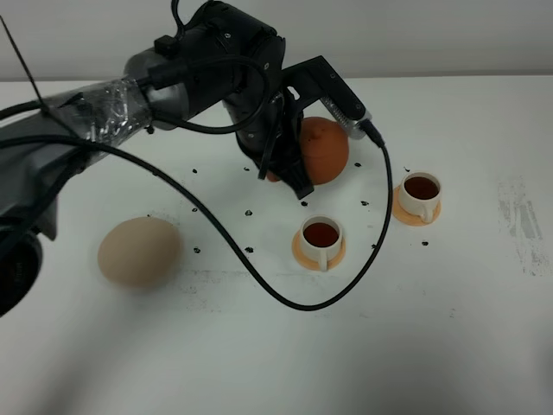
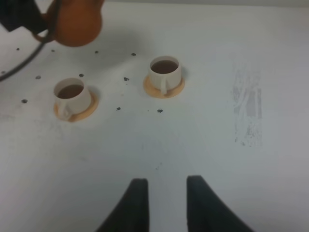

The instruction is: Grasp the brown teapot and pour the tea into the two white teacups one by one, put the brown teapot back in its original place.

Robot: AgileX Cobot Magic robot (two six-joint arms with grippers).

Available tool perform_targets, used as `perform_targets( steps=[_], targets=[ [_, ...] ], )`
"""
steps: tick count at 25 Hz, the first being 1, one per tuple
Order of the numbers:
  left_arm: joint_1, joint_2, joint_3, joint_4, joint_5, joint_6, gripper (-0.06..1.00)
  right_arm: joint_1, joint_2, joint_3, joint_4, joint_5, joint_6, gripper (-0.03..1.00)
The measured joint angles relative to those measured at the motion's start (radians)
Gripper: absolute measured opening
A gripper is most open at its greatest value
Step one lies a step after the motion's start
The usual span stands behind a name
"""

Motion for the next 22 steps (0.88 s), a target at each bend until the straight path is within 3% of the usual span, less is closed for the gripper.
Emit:
perform_targets(
  steps=[5, 12, 22],
  targets=[
    [0.022, -0.182, 0.254, -0.001, -0.041, -0.024, 0.12, 0.000, 0.000, 0.000, 0.000, 0.000, 0.001, 0.22],
    [0.121, -0.399, 0.509, 0.000, -0.068, -0.076, 0.12, 0.000, 0.000, 0.000, 0.000, 0.000, 0.003, 0.22],
    [0.279, -0.502, 0.791, -0.011, -0.179, -0.087, 0.12, 0.000, 0.000, 0.000, 0.000, 0.000, 0.003, 0.22]
  ],
)
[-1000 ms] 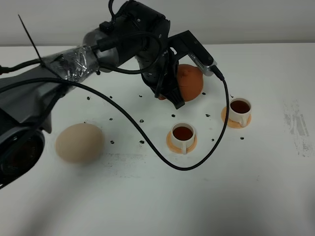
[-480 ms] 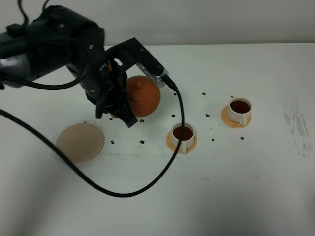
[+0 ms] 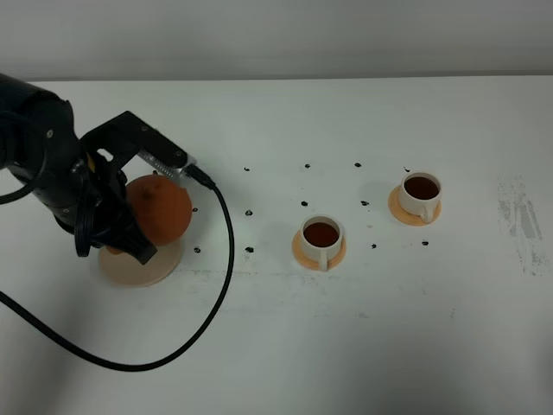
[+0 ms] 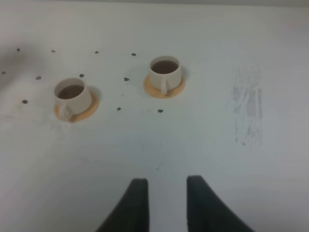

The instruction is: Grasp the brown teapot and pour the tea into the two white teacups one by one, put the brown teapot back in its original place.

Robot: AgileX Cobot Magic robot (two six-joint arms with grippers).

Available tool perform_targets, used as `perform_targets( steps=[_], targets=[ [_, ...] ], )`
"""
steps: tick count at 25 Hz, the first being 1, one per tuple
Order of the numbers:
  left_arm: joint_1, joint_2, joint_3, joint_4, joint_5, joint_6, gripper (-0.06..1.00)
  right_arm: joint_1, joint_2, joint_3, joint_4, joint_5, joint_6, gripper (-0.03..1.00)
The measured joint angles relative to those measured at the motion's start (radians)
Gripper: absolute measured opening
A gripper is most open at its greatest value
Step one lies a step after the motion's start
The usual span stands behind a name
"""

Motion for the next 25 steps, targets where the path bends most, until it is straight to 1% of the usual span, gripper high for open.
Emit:
perform_targets(
  steps=[5, 8, 12, 18, 25],
  targets=[
    [0.059, 0.000, 0.065, -0.055, -0.036, 0.000, 0.12, 0.000, 0.000, 0.000, 0.000, 0.000, 0.000, 0.22],
    [0.091, 0.000, 0.096, -0.060, -0.051, 0.000, 0.12, 0.000, 0.000, 0.000, 0.000, 0.000, 0.000, 0.22],
    [0.128, 0.000, 0.122, -0.062, -0.097, 0.000, 0.12, 0.000, 0.000, 0.000, 0.000, 0.000, 0.000, 0.22],
    [0.138, 0.023, 0.128, -0.068, -0.147, 0.000, 0.12, 0.000, 0.000, 0.000, 0.000, 0.000, 0.000, 0.22],
    [0.138, 0.087, 0.128, -0.093, -0.161, 0.004, 0.12, 0.000, 0.000, 0.000, 0.000, 0.000, 0.000, 0.22]
  ],
)
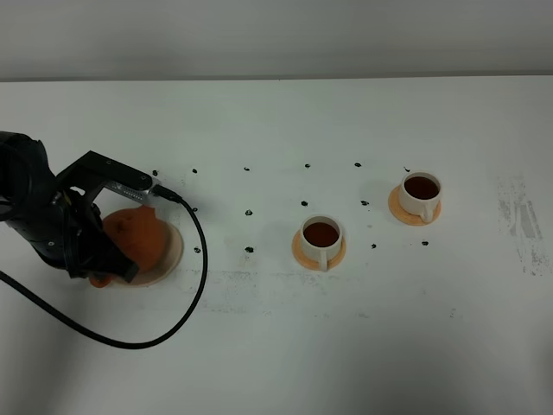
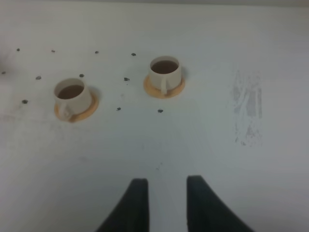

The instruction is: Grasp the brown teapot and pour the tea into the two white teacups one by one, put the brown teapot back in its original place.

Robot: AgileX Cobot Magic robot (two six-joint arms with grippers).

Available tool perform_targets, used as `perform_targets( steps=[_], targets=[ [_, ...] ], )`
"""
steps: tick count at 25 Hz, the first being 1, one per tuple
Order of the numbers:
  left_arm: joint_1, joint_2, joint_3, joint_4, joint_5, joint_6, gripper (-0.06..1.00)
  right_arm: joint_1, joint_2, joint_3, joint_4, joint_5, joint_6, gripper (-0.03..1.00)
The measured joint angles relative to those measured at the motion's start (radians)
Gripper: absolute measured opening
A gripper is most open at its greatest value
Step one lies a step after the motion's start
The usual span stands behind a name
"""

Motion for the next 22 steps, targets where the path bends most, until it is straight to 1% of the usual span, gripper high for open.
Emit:
perform_targets(
  steps=[22],
  targets=[
    [0.000, 0.003, 0.000, -0.006, -0.017, 0.002, 0.12, 0.000, 0.000, 0.000, 0.000, 0.000, 0.000, 0.22]
  ],
)
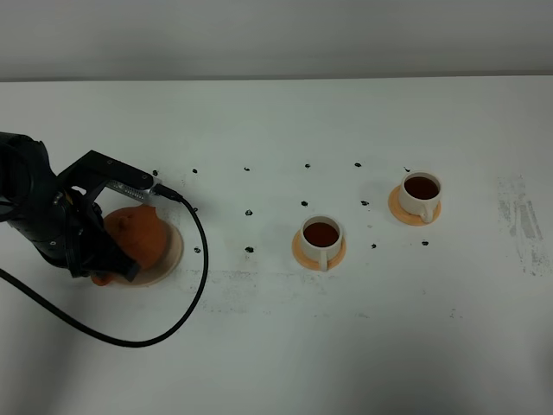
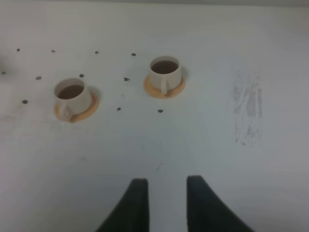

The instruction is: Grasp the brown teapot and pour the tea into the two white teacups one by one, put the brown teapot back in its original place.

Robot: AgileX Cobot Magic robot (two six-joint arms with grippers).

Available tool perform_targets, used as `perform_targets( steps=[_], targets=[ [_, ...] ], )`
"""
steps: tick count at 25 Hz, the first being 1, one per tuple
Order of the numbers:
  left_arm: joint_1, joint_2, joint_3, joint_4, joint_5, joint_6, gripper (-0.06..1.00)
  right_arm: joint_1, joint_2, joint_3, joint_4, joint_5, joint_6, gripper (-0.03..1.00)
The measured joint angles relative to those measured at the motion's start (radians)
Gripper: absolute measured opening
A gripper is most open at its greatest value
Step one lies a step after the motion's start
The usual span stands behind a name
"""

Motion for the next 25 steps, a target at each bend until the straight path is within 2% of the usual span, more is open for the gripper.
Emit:
perform_targets(
  steps=[3, 10, 15, 19, 25],
  targets=[
    [0.000, 0.000, 0.000, -0.011, -0.002, 0.000, 0.16, 0.000, 0.000, 0.000, 0.000, 0.000, 0.000, 0.22],
    [0.000, 0.000, 0.000, -0.016, 0.010, 0.000, 0.33, 0.000, 0.000, 0.000, 0.000, 0.000, 0.000, 0.22],
    [-0.001, -0.017, 0.000, -0.016, 0.045, 0.000, 0.37, 0.000, 0.000, 0.000, 0.000, 0.000, 0.000, 0.22],
    [-0.009, -0.129, 0.000, -0.016, 0.049, 0.000, 0.37, 0.000, 0.000, 0.000, 0.000, 0.000, 0.000, 0.22],
    [-0.009, -0.407, 0.000, -0.016, 0.040, 0.000, 0.37, 0.000, 0.000, 0.000, 0.000, 0.000, 0.000, 0.22]
  ],
)
